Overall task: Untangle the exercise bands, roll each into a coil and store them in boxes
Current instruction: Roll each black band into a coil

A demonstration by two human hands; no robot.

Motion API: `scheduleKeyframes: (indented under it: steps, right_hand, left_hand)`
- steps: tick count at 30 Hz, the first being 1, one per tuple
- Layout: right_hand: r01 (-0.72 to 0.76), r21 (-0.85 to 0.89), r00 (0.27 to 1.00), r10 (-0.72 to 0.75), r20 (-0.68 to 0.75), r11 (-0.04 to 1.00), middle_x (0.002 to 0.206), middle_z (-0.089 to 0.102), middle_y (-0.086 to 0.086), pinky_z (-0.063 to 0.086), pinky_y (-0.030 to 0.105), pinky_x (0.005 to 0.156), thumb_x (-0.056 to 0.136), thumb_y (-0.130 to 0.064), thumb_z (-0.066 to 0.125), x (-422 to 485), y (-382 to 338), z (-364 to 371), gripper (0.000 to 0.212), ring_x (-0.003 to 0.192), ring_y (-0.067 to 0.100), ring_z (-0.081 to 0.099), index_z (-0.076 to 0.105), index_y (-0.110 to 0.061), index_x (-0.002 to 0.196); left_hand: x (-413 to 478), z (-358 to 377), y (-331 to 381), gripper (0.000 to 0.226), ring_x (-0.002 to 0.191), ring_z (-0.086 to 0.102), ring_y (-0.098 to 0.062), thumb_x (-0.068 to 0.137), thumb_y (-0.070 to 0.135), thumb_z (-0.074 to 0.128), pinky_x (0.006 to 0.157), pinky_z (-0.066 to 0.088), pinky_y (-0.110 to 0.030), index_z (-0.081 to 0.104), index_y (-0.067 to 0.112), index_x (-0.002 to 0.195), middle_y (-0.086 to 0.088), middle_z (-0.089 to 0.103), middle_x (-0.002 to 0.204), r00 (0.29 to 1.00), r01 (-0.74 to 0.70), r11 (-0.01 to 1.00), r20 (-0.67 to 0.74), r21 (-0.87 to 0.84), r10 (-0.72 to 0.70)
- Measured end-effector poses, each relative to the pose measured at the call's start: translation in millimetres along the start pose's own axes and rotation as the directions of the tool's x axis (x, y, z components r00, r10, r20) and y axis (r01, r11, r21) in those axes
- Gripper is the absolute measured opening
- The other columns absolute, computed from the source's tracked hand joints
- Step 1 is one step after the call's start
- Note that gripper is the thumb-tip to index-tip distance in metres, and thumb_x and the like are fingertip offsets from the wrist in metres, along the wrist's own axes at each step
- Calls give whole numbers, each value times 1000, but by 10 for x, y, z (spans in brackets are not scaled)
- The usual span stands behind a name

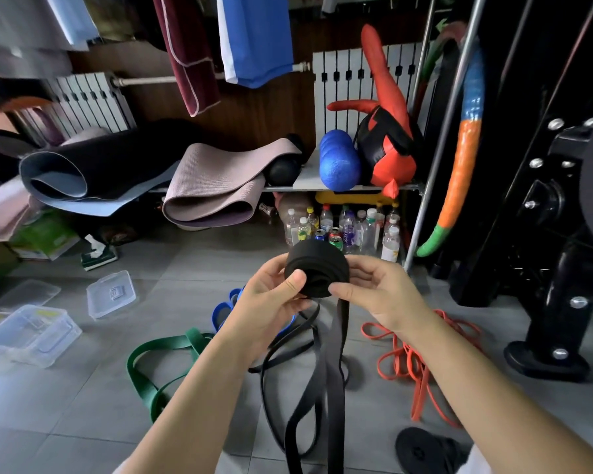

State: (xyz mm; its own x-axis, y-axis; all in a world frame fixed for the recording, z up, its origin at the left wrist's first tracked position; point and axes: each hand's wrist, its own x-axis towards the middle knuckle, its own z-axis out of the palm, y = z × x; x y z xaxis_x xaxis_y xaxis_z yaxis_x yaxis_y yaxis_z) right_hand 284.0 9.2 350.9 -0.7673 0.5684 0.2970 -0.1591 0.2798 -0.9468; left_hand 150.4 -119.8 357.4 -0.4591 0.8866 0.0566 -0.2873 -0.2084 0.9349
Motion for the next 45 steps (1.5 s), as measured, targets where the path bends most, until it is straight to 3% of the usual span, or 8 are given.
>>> scheduleKeyframes:
  steps: [2, 5, 11, 18, 24, 27, 37, 45]
  right_hand:
    - [-28, -130, 999, 33, 39, 991, 89, 73, -15, 52, 16, 78, 71, -5, 78, -2, -30, -42, 40, 87, 4, 68, 64, -35, 94]
    - [-35, -467, 988, 101, 115, 884, 96, 72, -5, 54, 32, 83, 71, -21, 80, -35, -33, -30, 34, 90, 11, 67, 67, -28, 102]
    - [40, -648, 946, 180, 270, 760, 91, 69, -7, 50, 32, 77, 73, -25, 75, -114, 1, 76, 32, 86, 10, 61, 67, -30, 103]
    - [-42, -511, 962, 173, 210, 859, 92, 61, -36, 38, 3, 79, 59, -44, 84, -58, -12, -78, 47, 94, -21, 52, 63, -48, 101]
    - [-7, -48, 973, 18, 231, 999, 106, 71, -13, 46, 17, 91, 60, -21, 86, -55, 9, -110, 48, 104, 6, 64, 68, -37, 102]
    - [-1, 85, 989, -12, 147, 996, 101, 72, -10, 50, 17, 84, 64, -17, 79, -61, 17, -74, 45, 98, 8, 67, 70, -42, 100]
    - [-20, -468, 951, 161, 262, 884, 89, 72, -9, 54, 40, 81, 71, -31, 79, -115, 42, -67, 30, 85, 8, 67, 67, -30, 98]
    - [-100, -431, 945, 220, 240, 897, 91, 72, -10, 53, 29, 85, 64, -23, 83, -84, 88, -173, 39, 88, 5, 67, 64, -31, 98]
  left_hand:
    - [2, -79, 24, 48, 73, 61, -1, 79, 11, 70, 63, 48, -15, 53, 25, 122, 8, 66, 104, 993, -93, 920, -32, 380, 113]
    - [-22, -173, 44, 62, 74, 49, 7, 70, 33, 78, 71, 39, -4, 49, 46, 123, 31, 53, 107, 960, -219, 495, 93, 841, 266]
    - [-68, -165, -27, 39, 71, 48, 19, 72, 48, 68, 55, 32, -4, 54, 45, 109, 30, 56, 77, 973, -224, 99, 229, 970, -40]
    - [-80, -168, 121, 31, 68, 55, 8, 74, 29, 74, 62, 40, -10, 63, 43, 99, 33, 58, 75, 989, -147, 408, 146, 901, 33]
    - [-138, -90, 229, 37, 93, 64, -26, 76, 5, 71, 84, 53, -33, 63, 19, 108, -9, 70, 101, 988, -155, 823, 84, 546, 130]
    - [-171, -24, 168, 38, 90, 68, -16, 72, 16, 67, 71, 54, -24, 61, 14, 109, 1, 72, 97, 995, -88, 945, 81, 315, 66]
    - [-157, -46, -8, 66, 106, 38, 19, 78, 34, 63, 90, 32, -3, 29, 59, 129, 45, 45, 109, 931, -365, 250, 360, 897, 67]
    - [-93, -92, 31, 69, 102, 53, 13, 75, 24, 76, 86, 41, -9, 43, 73, 111, 43, 54, 106, 972, -233, 500, 188, 834, 141]
